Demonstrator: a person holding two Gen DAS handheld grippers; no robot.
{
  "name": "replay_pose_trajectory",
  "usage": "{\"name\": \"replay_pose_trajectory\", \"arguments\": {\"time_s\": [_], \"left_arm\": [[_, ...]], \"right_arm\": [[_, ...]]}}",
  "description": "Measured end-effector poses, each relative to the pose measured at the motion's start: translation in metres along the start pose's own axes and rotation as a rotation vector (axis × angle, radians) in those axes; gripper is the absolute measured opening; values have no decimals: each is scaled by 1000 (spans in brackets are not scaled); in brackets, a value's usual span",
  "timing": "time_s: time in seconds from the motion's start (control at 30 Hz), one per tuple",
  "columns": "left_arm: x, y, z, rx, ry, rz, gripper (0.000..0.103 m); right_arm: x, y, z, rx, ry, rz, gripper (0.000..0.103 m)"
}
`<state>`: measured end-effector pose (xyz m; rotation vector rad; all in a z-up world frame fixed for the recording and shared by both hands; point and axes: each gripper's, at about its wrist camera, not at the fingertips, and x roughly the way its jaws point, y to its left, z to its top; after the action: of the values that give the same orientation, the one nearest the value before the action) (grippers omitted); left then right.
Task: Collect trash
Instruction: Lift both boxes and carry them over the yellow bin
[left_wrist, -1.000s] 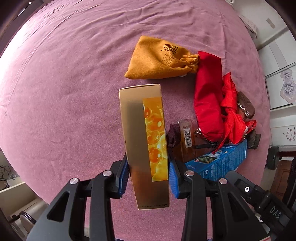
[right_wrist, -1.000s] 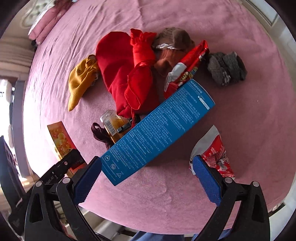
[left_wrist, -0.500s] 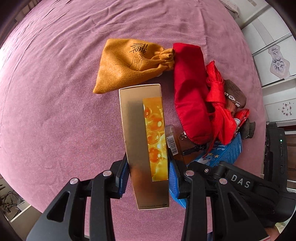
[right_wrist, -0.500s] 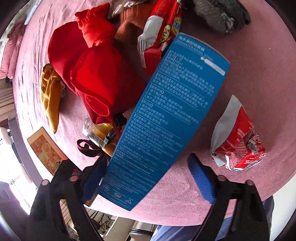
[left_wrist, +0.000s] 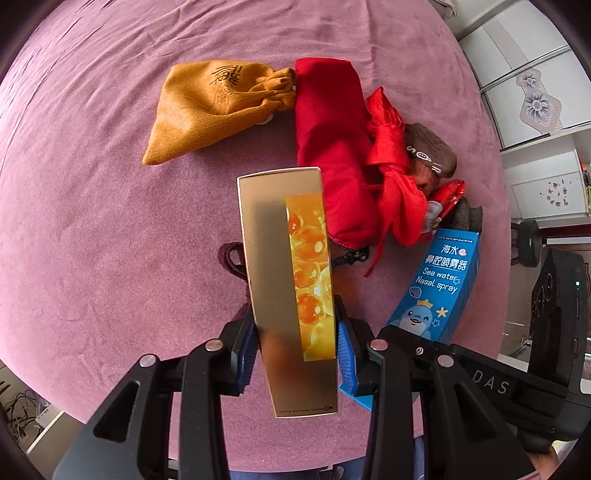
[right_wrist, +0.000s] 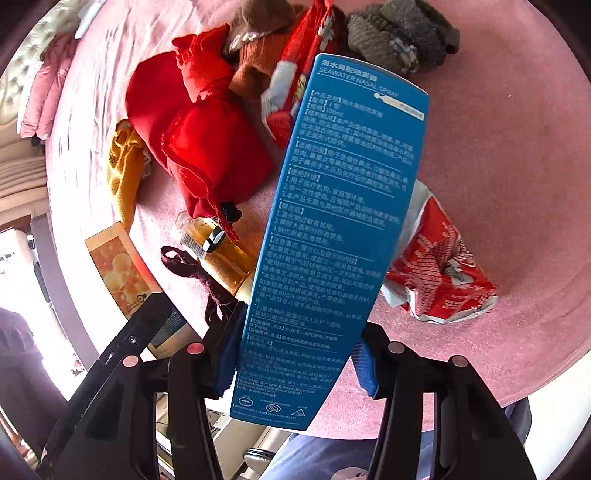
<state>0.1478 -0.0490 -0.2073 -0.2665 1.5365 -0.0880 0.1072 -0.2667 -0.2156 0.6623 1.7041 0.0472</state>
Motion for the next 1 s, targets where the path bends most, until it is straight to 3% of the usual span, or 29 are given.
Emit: {"name": "replay_pose_trajectory", "arguments": {"time_s": [0.27,0.43,0.63,0.83,1.0], "left_arm": [[0,-68,-13,78,-6,-14,37],[4,-124,-24,136,4,-26,37],[23,-208,-29,219,30,-35,37],[54,-301,-32,293,59,-47,37],[73,-366,-36,363,91,-53,37]], "right_arm": [[-62,-41,-9,-48,-128,0,51],[-105,-94,-3,-23,-191,-3,50],[-142,-159,10,38,-249,2,45],[-172,-214,31,12,-288,96,44],[-192,-265,53,98,-302,124,44]]}}
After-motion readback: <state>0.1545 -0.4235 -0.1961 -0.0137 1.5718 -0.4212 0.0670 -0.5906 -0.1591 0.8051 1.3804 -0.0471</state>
